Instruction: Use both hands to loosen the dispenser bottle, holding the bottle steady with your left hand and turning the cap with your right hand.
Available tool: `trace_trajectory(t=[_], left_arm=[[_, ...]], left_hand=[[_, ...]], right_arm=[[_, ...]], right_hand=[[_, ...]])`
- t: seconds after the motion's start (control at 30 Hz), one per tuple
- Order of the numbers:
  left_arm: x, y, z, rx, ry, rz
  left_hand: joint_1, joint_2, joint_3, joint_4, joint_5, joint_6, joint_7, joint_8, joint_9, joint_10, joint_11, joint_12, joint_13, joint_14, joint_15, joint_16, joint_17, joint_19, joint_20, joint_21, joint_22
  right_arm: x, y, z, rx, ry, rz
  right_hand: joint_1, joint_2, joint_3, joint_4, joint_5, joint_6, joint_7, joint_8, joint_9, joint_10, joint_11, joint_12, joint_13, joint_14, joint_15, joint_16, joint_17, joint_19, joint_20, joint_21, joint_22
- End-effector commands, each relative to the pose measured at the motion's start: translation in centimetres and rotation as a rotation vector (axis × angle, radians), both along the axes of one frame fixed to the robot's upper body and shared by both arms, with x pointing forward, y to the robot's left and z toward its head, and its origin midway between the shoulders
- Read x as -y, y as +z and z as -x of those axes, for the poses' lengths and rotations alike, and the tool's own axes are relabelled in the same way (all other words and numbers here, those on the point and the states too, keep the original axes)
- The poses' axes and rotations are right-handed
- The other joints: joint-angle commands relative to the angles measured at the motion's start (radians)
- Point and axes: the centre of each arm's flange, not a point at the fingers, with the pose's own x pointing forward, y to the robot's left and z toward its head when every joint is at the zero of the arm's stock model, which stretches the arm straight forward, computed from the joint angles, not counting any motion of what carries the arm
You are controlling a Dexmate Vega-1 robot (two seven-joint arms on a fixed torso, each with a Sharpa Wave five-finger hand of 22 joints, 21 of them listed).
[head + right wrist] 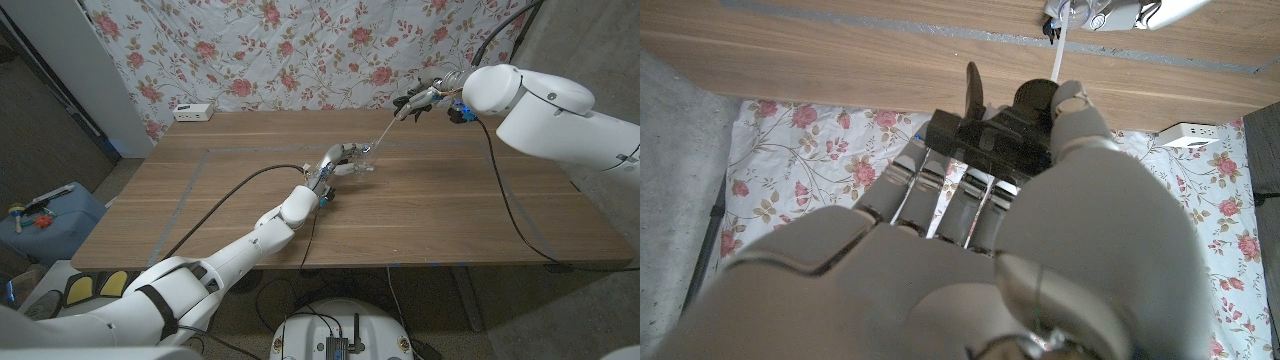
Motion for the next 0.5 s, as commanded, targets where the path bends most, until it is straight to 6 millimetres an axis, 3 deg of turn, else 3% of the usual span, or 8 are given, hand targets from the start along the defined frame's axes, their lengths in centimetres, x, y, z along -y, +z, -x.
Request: trace_trajectory(t=[0.03, 0.17, 0.5], left_arm=[[-0.37, -0.6, -0.31, -0.011, 0.018, -0.001], [-0.4, -0.71, -0.45, -0.014, 0.02, 0.0], [-0.43, -1.2, -0.63, -0.022, 0.027, 0.008]], left_hand=[[-0.133, 0.134, 0.089, 0.081, 0.008, 0.121, -0.047, 0.002, 0.001, 0.046, -0.032, -0.005, -0.002, -0.007, -0.079, -0.006, -0.002, 0.007, -0.04, 0.003, 0.002], [-0.133, 0.133, 0.091, 0.08, 0.008, 0.103, -0.038, -0.006, 0.0, 0.045, -0.029, -0.007, -0.006, -0.011, -0.079, -0.008, -0.003, 0.007, -0.04, 0.003, 0.002], [-0.134, 0.13, 0.091, 0.08, 0.007, 0.1, -0.041, -0.01, -0.001, 0.045, -0.031, -0.008, -0.011, -0.011, -0.079, -0.009, -0.004, 0.007, -0.04, 0.003, 0.002]], right_arm=[[0.12, 0.92, 0.73, 0.014, 0.005, -0.006], [0.17, 1.16, 0.92, 0.019, 0.007, -0.007], [0.38, 1.63, 1.3, 0.025, -0.003, -0.005]], right_hand=[[0.004, 0.009, -0.003, -0.001, 0.0, 0.025, -0.008, 0.007, 0.003, 0.009, -0.004, -0.004, 0.006, 0.008, -0.155, 0.0, 0.003, 0.009, -0.026, -0.001, 0.001], [0.005, 0.01, -0.004, -0.001, -0.001, 0.026, -0.007, 0.006, 0.003, 0.011, 0.008, -0.005, 0.006, 0.01, -0.154, -0.001, 0.003, 0.01, -0.025, -0.001, 0.001], [0.008, 0.012, -0.005, -0.001, -0.001, 0.029, -0.008, 0.005, 0.003, 0.013, 0.01, -0.007, 0.006, 0.014, -0.154, -0.003, 0.002, 0.014, -0.024, -0.001, 0.001]])
